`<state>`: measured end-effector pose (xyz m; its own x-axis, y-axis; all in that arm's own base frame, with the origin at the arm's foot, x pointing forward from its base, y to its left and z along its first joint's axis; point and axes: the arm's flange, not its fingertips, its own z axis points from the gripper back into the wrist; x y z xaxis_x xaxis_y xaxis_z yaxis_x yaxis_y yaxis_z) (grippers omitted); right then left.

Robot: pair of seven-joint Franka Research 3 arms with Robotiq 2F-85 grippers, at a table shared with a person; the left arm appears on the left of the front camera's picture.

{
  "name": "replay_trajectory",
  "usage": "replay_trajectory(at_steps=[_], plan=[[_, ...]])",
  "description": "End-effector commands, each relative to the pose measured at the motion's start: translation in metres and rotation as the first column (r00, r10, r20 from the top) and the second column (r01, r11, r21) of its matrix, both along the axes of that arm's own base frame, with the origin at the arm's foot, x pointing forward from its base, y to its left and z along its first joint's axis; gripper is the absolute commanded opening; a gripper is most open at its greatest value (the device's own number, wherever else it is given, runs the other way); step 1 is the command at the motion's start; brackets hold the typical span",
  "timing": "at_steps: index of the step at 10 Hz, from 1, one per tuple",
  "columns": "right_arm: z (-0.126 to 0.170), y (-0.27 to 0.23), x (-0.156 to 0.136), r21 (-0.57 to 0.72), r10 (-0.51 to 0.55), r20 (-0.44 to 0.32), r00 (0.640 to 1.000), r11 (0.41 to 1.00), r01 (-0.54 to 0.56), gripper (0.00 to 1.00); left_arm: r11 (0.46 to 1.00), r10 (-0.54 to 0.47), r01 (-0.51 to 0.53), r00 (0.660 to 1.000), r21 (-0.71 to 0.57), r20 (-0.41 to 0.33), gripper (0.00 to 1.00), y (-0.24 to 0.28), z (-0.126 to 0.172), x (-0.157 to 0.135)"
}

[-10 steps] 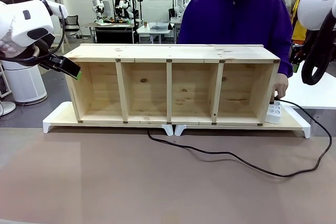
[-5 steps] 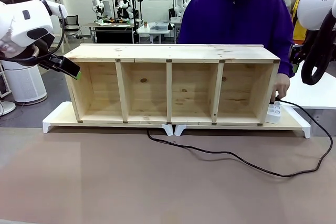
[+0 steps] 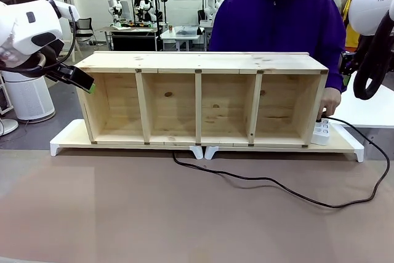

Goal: Perform cable management.
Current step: Release the Power Cable when the human grasps it.

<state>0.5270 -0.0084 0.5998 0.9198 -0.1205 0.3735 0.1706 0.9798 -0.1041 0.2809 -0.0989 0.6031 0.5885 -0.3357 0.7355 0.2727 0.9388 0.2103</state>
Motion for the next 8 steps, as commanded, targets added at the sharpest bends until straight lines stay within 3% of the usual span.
replay_trajectory(at_steps=[1, 8], plan=[[0.0006, -0.0001, -0.0003, 0.0, 0.0, 0.001, 1.0, 1.0, 0.0, 0.8, 1.0, -0.004, 0.004, 1.0, 0.001, 0.011, 1.0, -0.0009, -0.0003, 0.0015], [0.0006, -0.0001, -0.0003, 0.0, 0.0, 0.001, 1.0, 1.0, 0.0, 0.8, 1.0, -0.004, 0.004, 1.0, 0.001, 0.011, 1.0, -0.0009, -0.0003, 0.0015]])
